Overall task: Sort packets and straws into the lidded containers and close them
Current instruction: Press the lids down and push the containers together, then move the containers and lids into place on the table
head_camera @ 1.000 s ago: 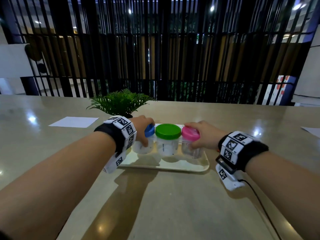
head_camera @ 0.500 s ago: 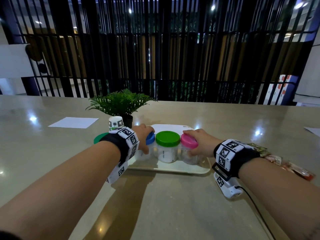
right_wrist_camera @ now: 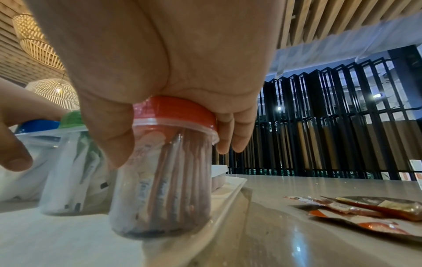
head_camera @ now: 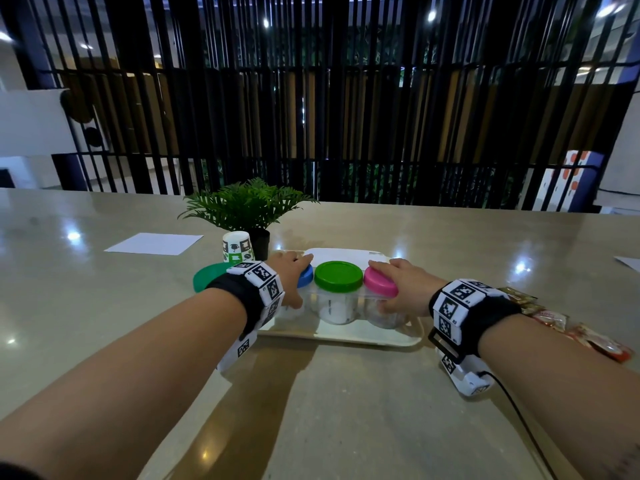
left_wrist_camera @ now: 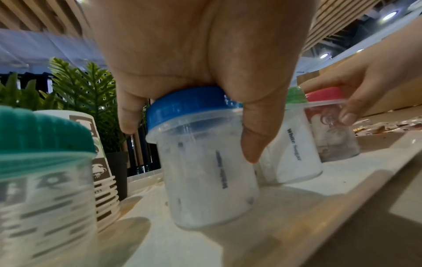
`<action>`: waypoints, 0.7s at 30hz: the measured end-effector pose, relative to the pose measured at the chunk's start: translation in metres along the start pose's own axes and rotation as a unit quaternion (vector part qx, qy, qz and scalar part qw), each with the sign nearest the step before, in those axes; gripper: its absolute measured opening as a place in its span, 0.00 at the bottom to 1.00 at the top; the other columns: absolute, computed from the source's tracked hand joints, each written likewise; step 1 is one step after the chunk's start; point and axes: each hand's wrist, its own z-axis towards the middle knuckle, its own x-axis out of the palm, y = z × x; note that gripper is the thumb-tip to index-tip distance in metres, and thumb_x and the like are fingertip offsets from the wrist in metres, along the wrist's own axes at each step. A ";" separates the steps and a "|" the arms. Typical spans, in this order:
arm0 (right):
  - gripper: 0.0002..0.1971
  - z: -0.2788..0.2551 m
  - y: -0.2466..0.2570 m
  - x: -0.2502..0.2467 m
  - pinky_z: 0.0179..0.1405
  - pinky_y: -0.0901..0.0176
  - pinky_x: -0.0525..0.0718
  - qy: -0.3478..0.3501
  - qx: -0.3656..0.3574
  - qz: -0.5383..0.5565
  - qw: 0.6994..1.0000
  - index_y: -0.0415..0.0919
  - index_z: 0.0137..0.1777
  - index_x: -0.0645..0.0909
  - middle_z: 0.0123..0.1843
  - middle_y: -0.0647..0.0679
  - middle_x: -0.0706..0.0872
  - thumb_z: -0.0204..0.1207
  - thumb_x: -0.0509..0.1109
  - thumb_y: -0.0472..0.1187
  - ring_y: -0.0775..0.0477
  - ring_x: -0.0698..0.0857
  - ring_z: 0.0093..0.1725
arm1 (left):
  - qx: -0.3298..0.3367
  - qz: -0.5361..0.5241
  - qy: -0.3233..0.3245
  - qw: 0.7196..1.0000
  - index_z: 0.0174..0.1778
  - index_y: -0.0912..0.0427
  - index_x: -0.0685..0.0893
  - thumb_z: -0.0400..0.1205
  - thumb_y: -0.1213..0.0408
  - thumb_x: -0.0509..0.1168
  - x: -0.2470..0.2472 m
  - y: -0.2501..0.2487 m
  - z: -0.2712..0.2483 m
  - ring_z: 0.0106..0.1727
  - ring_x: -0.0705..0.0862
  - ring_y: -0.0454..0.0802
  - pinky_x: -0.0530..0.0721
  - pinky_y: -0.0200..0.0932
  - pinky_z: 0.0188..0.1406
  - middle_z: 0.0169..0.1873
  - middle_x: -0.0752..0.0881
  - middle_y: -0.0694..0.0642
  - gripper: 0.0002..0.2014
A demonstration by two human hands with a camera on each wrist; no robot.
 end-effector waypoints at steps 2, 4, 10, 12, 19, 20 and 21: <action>0.46 0.000 0.000 0.000 0.73 0.45 0.73 0.004 0.004 -0.008 1.000 0.61 0.84 0.48 0.85 0.46 0.52 0.72 0.74 0.53 0.39 0.69 0.75 | -0.004 0.014 -0.005 1.000 0.86 0.51 0.42 0.77 0.52 0.73 -0.001 -0.001 -0.003 0.83 0.56 0.59 0.67 0.62 0.77 0.84 0.56 0.57 0.51; 0.46 -0.001 0.000 0.001 0.74 0.45 0.72 0.004 0.009 -0.008 1.000 0.62 0.84 0.47 0.85 0.47 0.50 0.72 0.74 0.53 0.39 0.67 0.77 | -0.006 0.015 -0.020 1.000 0.86 0.50 0.45 0.76 0.50 0.73 -0.002 0.002 -0.007 0.83 0.57 0.58 0.67 0.64 0.76 0.83 0.58 0.56 0.51; 0.42 -0.010 -0.002 -0.001 0.74 0.47 0.72 -0.009 -0.002 0.022 1.000 0.57 0.83 0.54 0.84 0.44 0.52 0.73 0.73 0.51 0.38 0.69 0.76 | -0.046 -0.046 -0.089 0.994 0.85 0.45 0.53 0.70 0.44 0.77 -0.016 0.035 -0.032 0.78 0.67 0.54 0.74 0.59 0.72 0.80 0.64 0.53 0.52; 0.40 -0.014 -0.004 -0.001 0.73 0.48 0.73 -0.015 -0.006 0.034 0.999 0.57 0.82 0.56 0.83 0.45 0.55 0.74 0.73 0.50 0.39 0.71 0.75 | -0.083 -0.063 -0.102 0.989 0.84 0.43 0.56 0.70 0.42 0.76 -0.019 0.053 -0.042 0.75 0.70 0.54 0.76 0.56 0.70 0.78 0.66 0.53 0.50; 0.42 -0.023 -0.004 -0.003 0.72 0.50 0.75 -0.012 0.010 0.051 0.999 0.51 0.85 0.48 0.83 0.44 0.57 0.77 0.67 0.35 0.41 0.74 0.73 | -0.179 -0.084 -0.022 0.980 0.83 0.46 0.57 0.67 0.35 0.75 0.000 0.087 -0.055 0.74 0.73 0.58 0.75 0.56 0.70 0.75 0.68 0.57 0.52; 0.41 -0.023 -0.004 -0.003 0.73 0.49 0.75 -0.010 0.010 0.053 0.998 0.51 0.85 0.47 0.83 0.45 0.57 0.78 0.66 0.35 0.41 0.73 0.74 | -0.186 -0.098 -0.018 0.977 0.84 0.46 0.56 0.67 0.36 0.75 0.004 0.089 -0.054 0.73 0.74 0.59 0.75 0.56 0.70 0.75 0.69 0.57 0.53; 0.41 -0.024 -0.004 -0.003 0.73 0.49 0.74 -0.009 0.011 0.055 0.998 0.51 0.85 0.47 0.83 0.45 0.56 0.78 0.65 0.34 0.41 0.73 0.74 | -0.194 -0.111 -0.015 0.975 0.84 0.46 0.56 0.67 0.35 0.75 0.007 0.090 -0.054 0.73 0.74 0.59 0.75 0.56 0.70 0.74 0.69 0.58 0.53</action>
